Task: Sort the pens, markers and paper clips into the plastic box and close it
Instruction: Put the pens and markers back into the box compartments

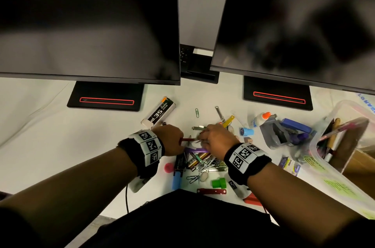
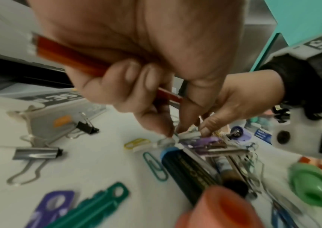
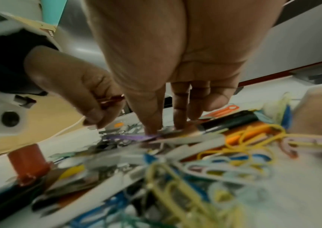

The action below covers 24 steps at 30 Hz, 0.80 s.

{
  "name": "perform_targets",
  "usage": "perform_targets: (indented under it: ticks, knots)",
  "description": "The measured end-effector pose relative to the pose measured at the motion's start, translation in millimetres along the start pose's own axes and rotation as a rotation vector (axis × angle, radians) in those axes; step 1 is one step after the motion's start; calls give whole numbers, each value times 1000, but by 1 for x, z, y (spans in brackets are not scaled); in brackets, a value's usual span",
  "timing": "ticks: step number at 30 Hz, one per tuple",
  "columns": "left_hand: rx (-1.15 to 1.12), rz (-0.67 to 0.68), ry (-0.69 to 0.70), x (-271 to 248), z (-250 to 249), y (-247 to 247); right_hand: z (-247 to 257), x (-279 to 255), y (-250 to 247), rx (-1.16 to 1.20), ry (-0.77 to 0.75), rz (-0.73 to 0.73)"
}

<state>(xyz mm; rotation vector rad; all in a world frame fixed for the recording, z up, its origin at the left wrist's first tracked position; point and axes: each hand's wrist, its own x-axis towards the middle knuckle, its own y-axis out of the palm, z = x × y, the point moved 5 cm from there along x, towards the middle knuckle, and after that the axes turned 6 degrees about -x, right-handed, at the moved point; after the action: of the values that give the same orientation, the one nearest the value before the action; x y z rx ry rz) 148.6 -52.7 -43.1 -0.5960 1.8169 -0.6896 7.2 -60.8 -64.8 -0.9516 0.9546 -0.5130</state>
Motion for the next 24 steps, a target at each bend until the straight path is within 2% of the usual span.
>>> perform_targets:
  ticks: [3, 6, 9, 11, 13, 15, 20, 24]
  knots:
    - [14, 49, -52, 1, 1, 15, -21, -6, -4, 24, 104, -36]
    - [-55, 43, -116, 5, 0, 27, -37, -19, -15, 113, 183, -137]
    - [-128, -13, -147, 8, -6, 28, -27, -31, -17, 145, 105, -167]
    - [-148, -52, -151, 11, -10, 27, -12, -35, -9, 105, 2, -101]
    - [-168, -75, -156, 13, -11, 25, -6, -37, 1, 63, -20, -27]
    - [-194, -83, -171, 15, -9, 23, -12, -40, 1, 64, 20, -28]
    - [-238, -129, -194, 17, -8, 16, -48, -67, -25, 176, 171, -173]
    - [-315, -169, -173, 17, -12, 3, -83, -103, -21, 163, 307, -114]
